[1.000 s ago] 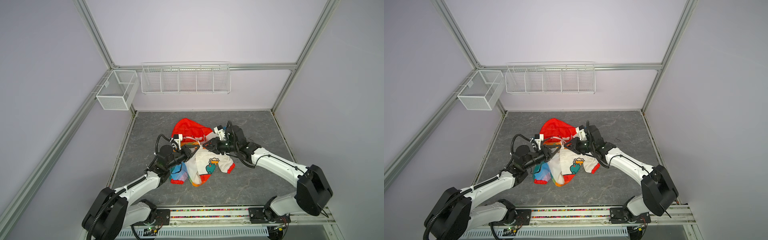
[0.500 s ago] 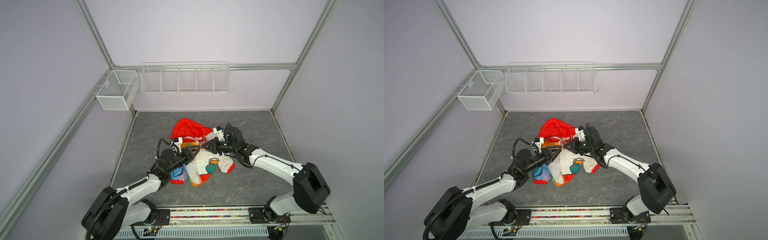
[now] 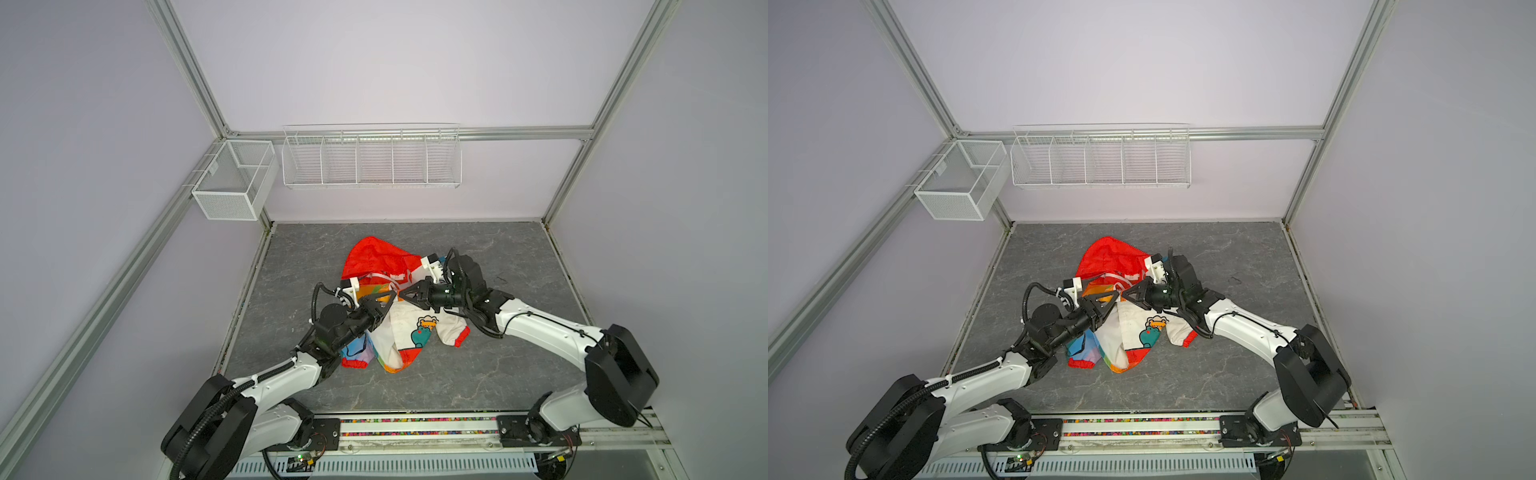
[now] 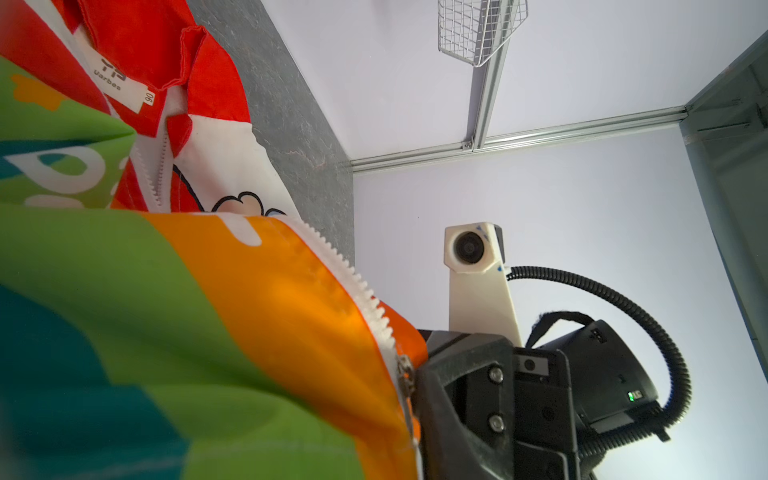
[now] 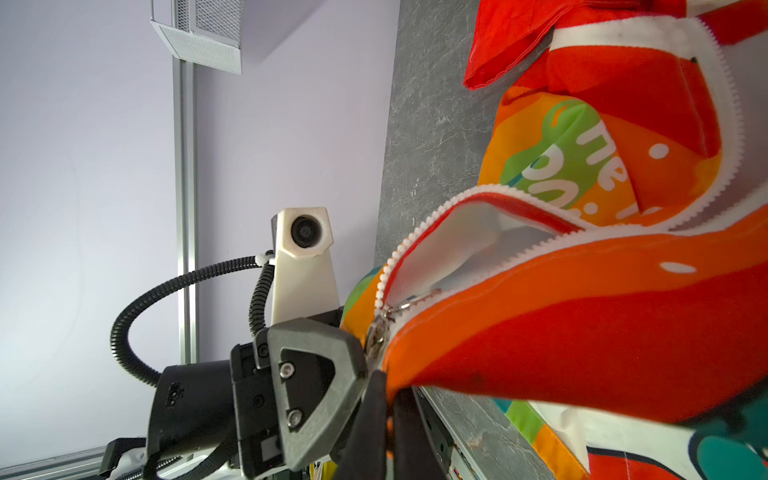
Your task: Zip up the jacket
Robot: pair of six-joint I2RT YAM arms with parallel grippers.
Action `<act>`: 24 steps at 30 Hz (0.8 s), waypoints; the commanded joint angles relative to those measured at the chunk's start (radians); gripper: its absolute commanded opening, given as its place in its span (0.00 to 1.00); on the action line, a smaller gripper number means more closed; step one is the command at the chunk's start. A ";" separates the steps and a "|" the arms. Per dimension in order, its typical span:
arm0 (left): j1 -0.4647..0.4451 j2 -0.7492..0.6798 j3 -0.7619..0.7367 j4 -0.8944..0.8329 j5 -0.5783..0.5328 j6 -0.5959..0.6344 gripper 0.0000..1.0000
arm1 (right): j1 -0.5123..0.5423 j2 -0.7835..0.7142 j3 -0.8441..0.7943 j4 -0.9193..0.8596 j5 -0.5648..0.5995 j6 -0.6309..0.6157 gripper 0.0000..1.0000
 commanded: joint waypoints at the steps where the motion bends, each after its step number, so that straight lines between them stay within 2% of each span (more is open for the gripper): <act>1: -0.003 -0.015 -0.011 0.028 -0.018 -0.008 0.24 | 0.015 0.012 -0.015 0.025 -0.004 0.012 0.07; 3: -0.003 -0.015 -0.011 0.028 -0.015 -0.008 0.22 | 0.020 0.018 -0.014 0.025 -0.002 0.011 0.07; 6: -0.003 -0.014 -0.011 0.026 -0.003 -0.007 0.15 | 0.021 0.022 -0.012 0.024 -0.002 0.008 0.07; 9: -0.003 -0.016 -0.014 0.015 0.003 -0.009 0.00 | 0.020 0.021 0.002 -0.006 0.001 -0.011 0.07; 12: -0.003 -0.031 -0.024 -0.030 -0.008 -0.016 0.00 | 0.010 0.018 0.031 -0.083 0.005 -0.053 0.07; 13: -0.003 -0.040 -0.029 -0.049 -0.016 -0.016 0.00 | 0.003 0.014 0.045 -0.129 0.011 -0.077 0.10; 16: -0.003 -0.072 -0.048 -0.112 -0.036 -0.026 0.00 | -0.023 -0.003 0.100 -0.302 0.064 -0.172 0.28; 20: -0.002 -0.125 -0.086 -0.201 -0.065 -0.063 0.00 | -0.080 -0.013 0.177 -0.525 0.145 -0.263 0.62; 22: -0.002 -0.158 -0.089 -0.294 -0.072 -0.069 0.00 | -0.106 -0.013 0.217 -0.633 0.223 -0.280 0.71; 24: -0.002 -0.188 -0.088 -0.385 -0.058 -0.069 0.00 | -0.133 -0.021 0.226 -0.649 0.246 -0.333 0.74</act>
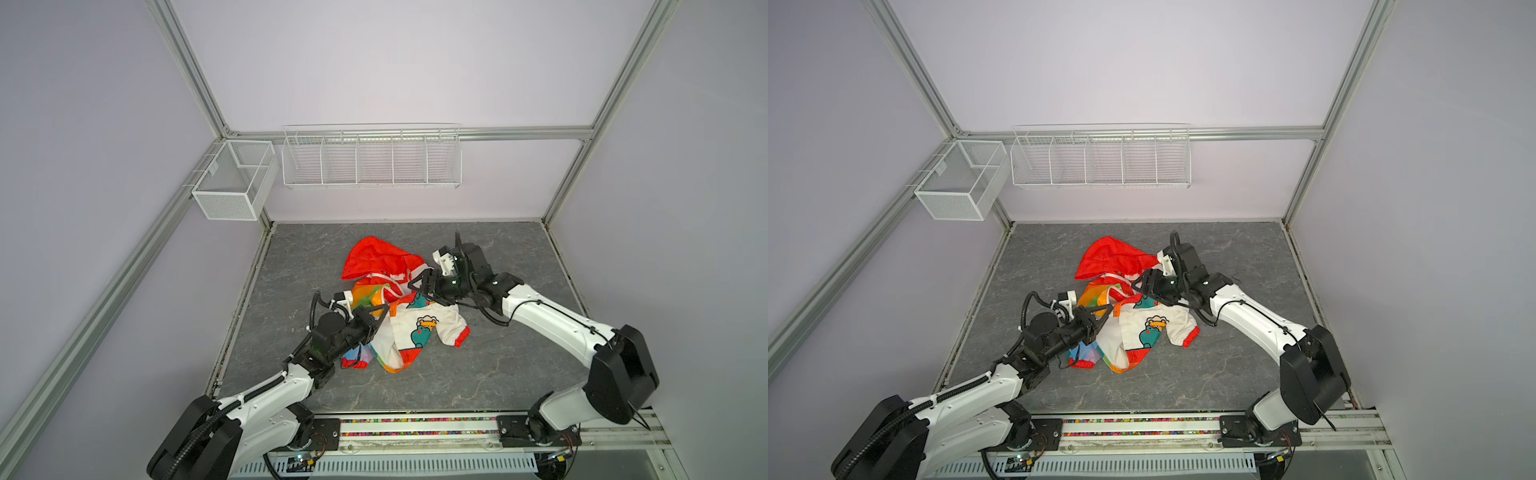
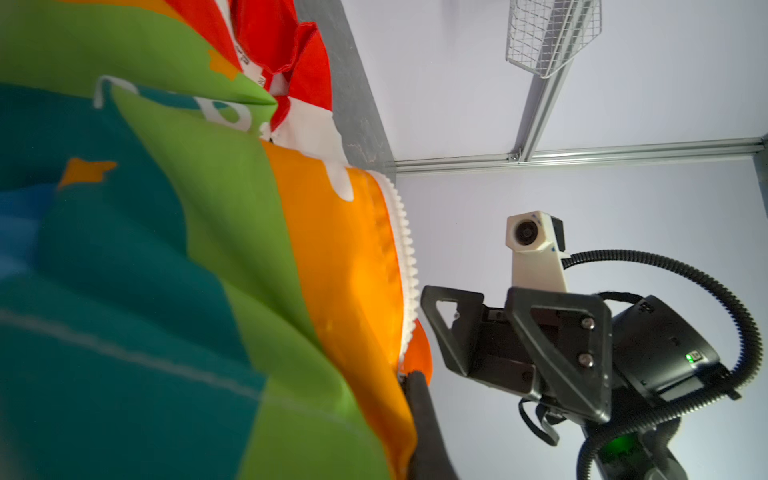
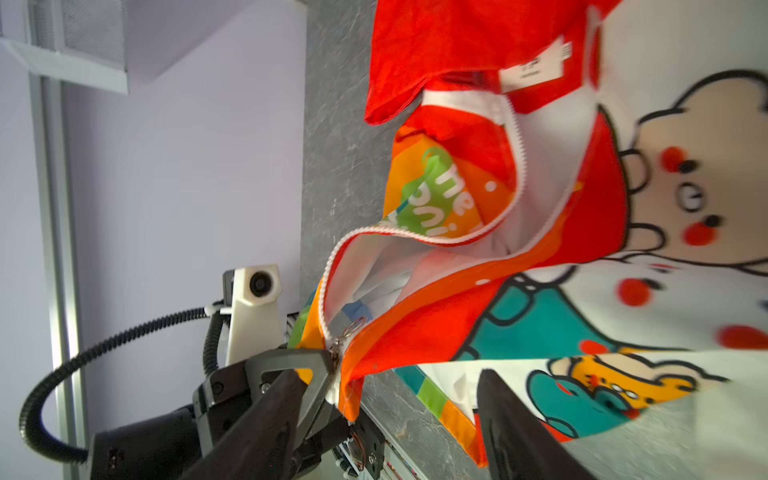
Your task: Zip up the jacket
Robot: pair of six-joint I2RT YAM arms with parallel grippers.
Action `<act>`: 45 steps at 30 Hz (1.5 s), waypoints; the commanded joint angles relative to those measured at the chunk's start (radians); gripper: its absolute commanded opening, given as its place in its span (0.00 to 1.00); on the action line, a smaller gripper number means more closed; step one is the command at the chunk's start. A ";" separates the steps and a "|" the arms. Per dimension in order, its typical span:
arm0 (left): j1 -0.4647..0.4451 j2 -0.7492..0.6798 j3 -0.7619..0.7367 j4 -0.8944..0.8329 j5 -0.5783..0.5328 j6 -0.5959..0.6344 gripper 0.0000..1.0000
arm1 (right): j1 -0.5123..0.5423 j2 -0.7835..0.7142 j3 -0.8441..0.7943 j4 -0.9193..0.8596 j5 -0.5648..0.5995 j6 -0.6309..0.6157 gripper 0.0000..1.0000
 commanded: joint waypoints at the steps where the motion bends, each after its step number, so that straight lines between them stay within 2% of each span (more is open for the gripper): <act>1: 0.001 -0.048 -0.006 -0.181 -0.004 -0.026 0.00 | -0.034 -0.043 0.015 -0.151 0.128 -0.116 0.75; 3: 0.001 -0.071 -0.009 -0.250 0.013 -0.028 0.00 | -0.047 -0.081 -0.022 -0.102 0.207 -0.142 0.78; 5: 0.001 -0.083 -0.011 -0.326 0.041 -0.029 0.00 | -0.060 -0.105 -0.049 -0.031 0.204 -0.216 0.78; 7: 0.001 -0.080 -0.016 -0.358 0.083 -0.002 0.00 | -0.068 -0.081 -0.013 -0.053 0.183 -0.296 0.78; 12: -0.002 -0.026 -0.019 -0.440 0.158 0.023 0.00 | -0.079 0.075 0.125 -0.122 0.179 -0.393 0.76; 17: -0.009 0.028 -0.004 -0.517 0.141 0.017 0.00 | -0.090 0.278 0.280 -0.142 0.182 -0.466 0.77; 23: -0.008 0.029 -0.023 -0.443 0.127 0.006 0.00 | -0.112 0.511 0.489 -0.185 0.222 -0.518 0.77; 30: 0.006 -0.008 -0.123 -0.255 0.081 -0.056 0.00 | -0.170 0.696 0.627 -0.181 0.139 -0.490 0.78; 35: 0.015 -0.053 -0.124 -0.210 0.097 0.019 0.00 | -0.200 0.804 0.706 -0.166 0.039 -0.459 0.77; 37: 0.019 -0.079 -0.117 -0.238 0.090 0.029 0.00 | -0.201 0.833 0.722 -0.148 0.007 -0.446 0.77; 41: 0.028 -0.138 -0.082 -0.436 0.051 0.045 0.00 | -0.202 0.878 0.732 -0.104 -0.053 -0.406 0.74; 45: 0.031 -0.185 -0.082 -0.479 0.041 0.056 0.00 | -0.209 0.902 0.726 -0.068 -0.096 -0.371 0.60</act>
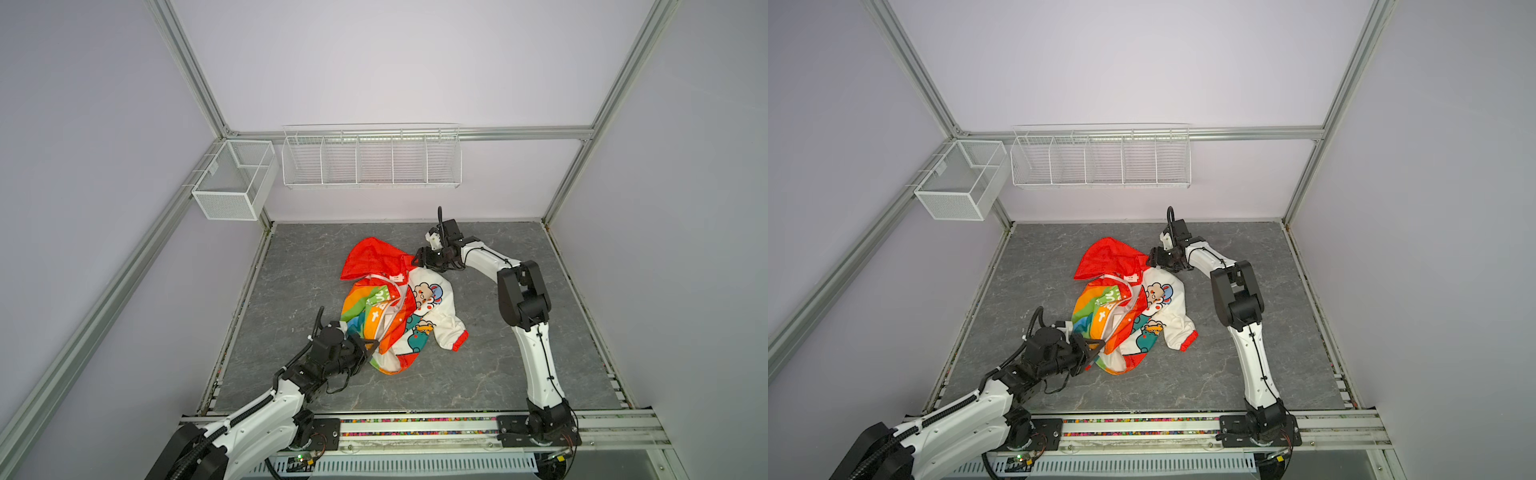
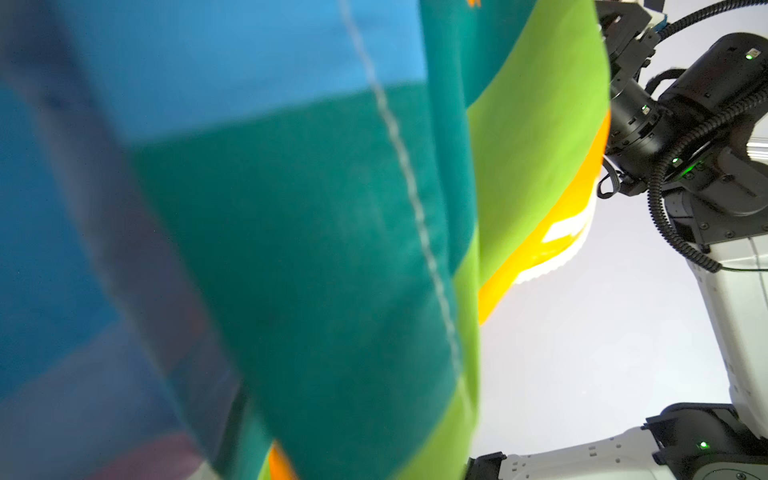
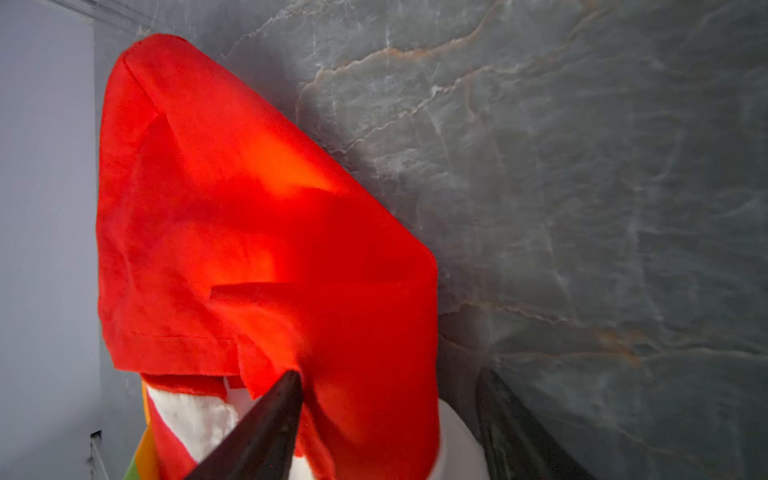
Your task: Zip up the jacket
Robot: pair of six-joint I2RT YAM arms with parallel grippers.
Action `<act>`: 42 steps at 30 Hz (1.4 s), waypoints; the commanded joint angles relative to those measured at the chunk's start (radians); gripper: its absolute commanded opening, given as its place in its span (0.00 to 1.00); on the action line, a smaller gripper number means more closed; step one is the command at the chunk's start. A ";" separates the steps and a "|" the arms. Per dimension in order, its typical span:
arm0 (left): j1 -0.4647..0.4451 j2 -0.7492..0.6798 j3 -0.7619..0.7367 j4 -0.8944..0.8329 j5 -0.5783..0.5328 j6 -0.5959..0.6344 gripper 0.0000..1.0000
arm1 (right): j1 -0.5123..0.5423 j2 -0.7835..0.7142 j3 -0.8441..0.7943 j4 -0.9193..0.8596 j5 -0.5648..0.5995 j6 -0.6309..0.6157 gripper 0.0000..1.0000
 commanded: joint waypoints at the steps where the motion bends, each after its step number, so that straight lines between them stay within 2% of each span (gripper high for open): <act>1: 0.006 -0.037 0.029 -0.093 -0.030 0.030 0.00 | -0.003 0.032 0.006 0.040 -0.072 0.041 0.55; 4: 0.010 -0.051 0.072 -0.131 -0.029 0.067 0.00 | -0.018 0.028 -0.011 0.057 -0.093 0.067 0.38; 9: 0.045 0.002 0.116 -0.221 -0.013 0.157 0.00 | -0.064 -0.045 -0.146 0.141 -0.105 0.130 0.08; 14: 0.055 0.130 0.232 -0.371 -0.080 0.270 0.00 | -0.132 -0.150 -0.327 0.226 -0.109 0.164 0.07; 17: 0.055 0.230 0.325 -0.447 -0.137 0.397 0.00 | -0.173 -0.213 -0.429 0.262 -0.099 0.166 0.07; 26: 0.071 0.532 0.657 -0.567 -0.256 0.645 0.00 | -0.319 -0.403 -0.713 0.404 -0.124 0.235 0.07; 30: 0.078 0.703 0.864 -0.657 -0.264 0.781 0.00 | -0.374 -0.492 -0.857 0.493 -0.130 0.295 0.07; 36: 0.079 0.850 1.078 -0.706 -0.269 0.882 0.00 | -0.425 -0.601 -1.068 0.620 -0.104 0.390 0.07; 39: 0.078 0.892 1.145 -0.728 -0.254 0.913 0.00 | -0.427 -0.658 -1.151 0.647 -0.071 0.414 0.07; 42: 0.079 0.903 1.151 -0.733 -0.220 0.931 0.00 | -0.426 -0.718 -1.207 0.645 -0.047 0.413 0.07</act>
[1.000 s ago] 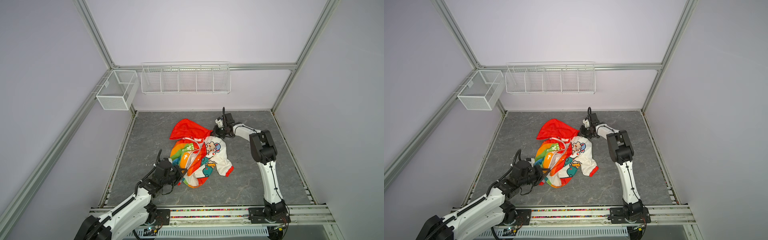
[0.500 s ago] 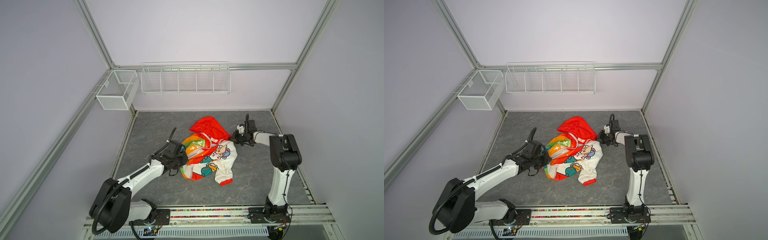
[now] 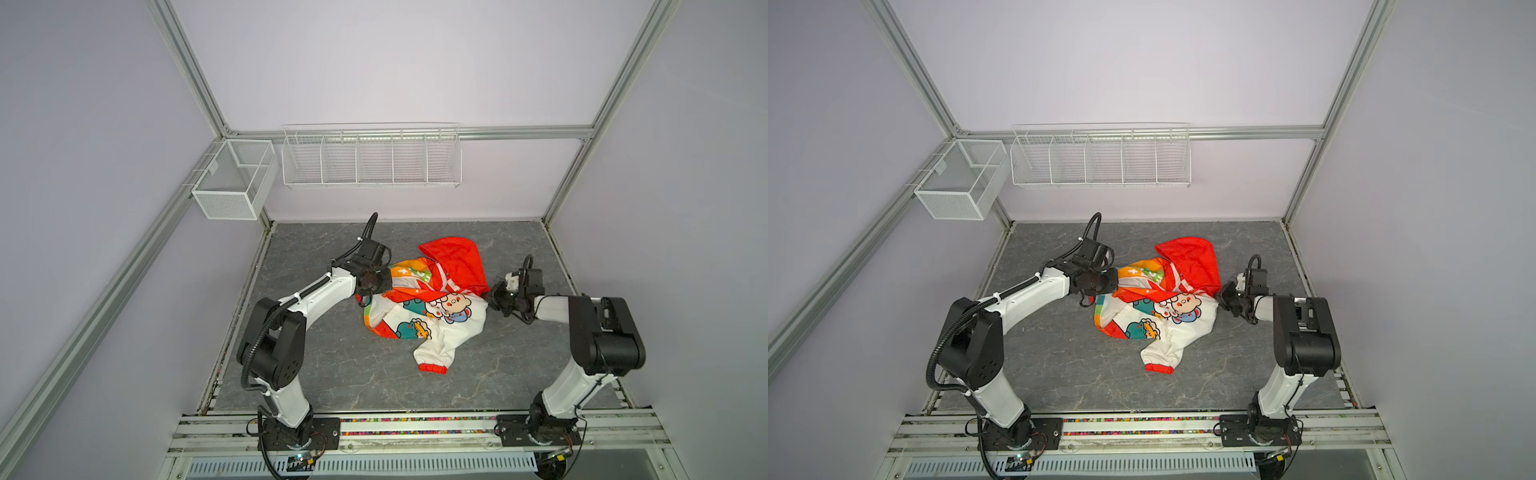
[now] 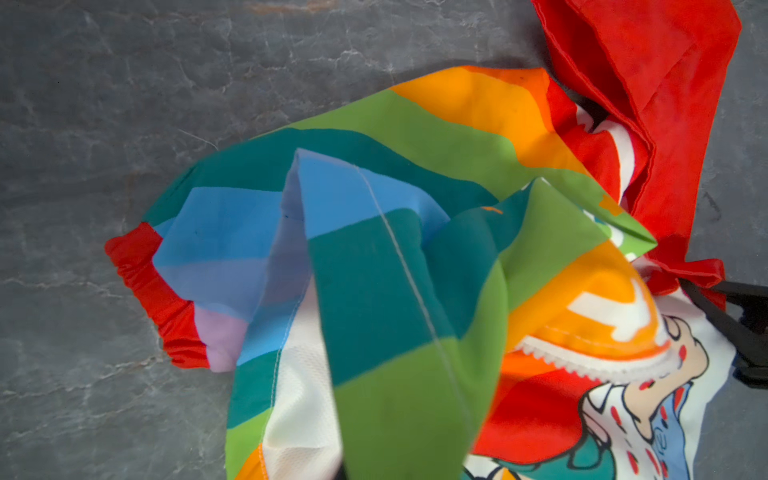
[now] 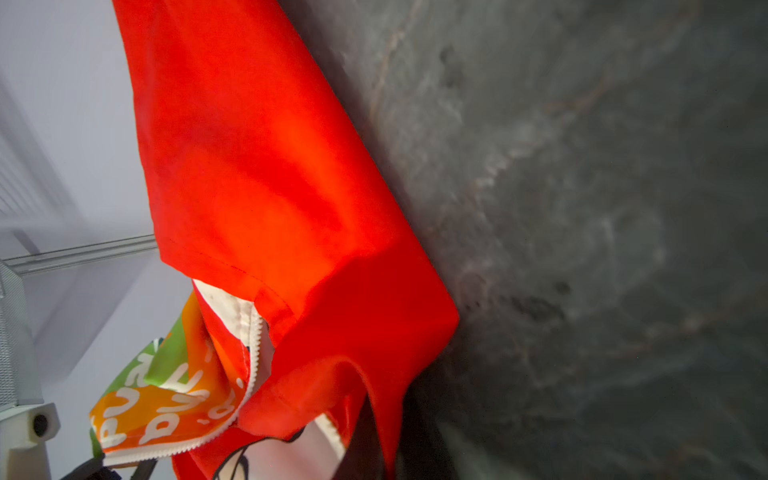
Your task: Zip up the jacket
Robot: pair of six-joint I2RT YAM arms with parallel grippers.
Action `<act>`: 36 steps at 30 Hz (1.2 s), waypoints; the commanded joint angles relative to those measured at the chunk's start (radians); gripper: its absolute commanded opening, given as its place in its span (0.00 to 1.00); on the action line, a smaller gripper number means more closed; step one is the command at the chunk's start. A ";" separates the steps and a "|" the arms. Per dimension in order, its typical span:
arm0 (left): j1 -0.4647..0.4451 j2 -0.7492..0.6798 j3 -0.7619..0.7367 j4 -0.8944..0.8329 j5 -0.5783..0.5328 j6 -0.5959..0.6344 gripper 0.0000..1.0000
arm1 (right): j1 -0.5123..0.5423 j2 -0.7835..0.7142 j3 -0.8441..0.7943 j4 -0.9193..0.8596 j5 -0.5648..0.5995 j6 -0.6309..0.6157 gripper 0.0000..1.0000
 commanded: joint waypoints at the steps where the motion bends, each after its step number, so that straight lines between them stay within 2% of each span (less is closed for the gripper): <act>1: 0.010 0.006 0.014 -0.065 0.012 0.071 0.00 | -0.006 -0.079 -0.043 0.025 0.060 0.023 0.07; 3: 0.009 -0.017 -0.026 -0.060 0.033 0.074 0.00 | -0.008 -0.133 -0.042 -0.050 0.095 -0.012 0.10; 8: 0.009 -0.112 -0.139 -0.040 0.099 0.078 0.00 | -0.012 -0.282 0.014 -0.238 0.184 -0.110 0.42; 11: 0.010 -0.161 -0.193 -0.031 0.140 0.075 0.00 | 0.000 -0.366 0.054 -0.310 0.240 -0.159 0.57; 12: 0.010 -0.170 -0.204 -0.030 0.152 0.074 0.00 | 0.011 -0.380 0.071 -0.326 0.242 -0.179 0.58; 17: 0.008 -0.201 -0.256 -0.016 0.199 0.061 0.00 | 0.151 -0.338 0.236 -0.444 0.244 -0.295 0.58; 24: 0.008 -0.205 -0.275 -0.004 0.207 0.053 0.00 | 0.268 -0.113 0.383 -0.438 0.142 -0.286 0.58; 29: 0.008 -0.198 -0.270 0.004 0.212 0.049 0.00 | 0.314 0.075 0.512 -0.455 0.114 -0.288 0.56; 36: 0.008 -0.189 -0.271 0.009 0.215 0.048 0.00 | 0.324 0.207 0.598 -0.460 0.131 -0.285 0.56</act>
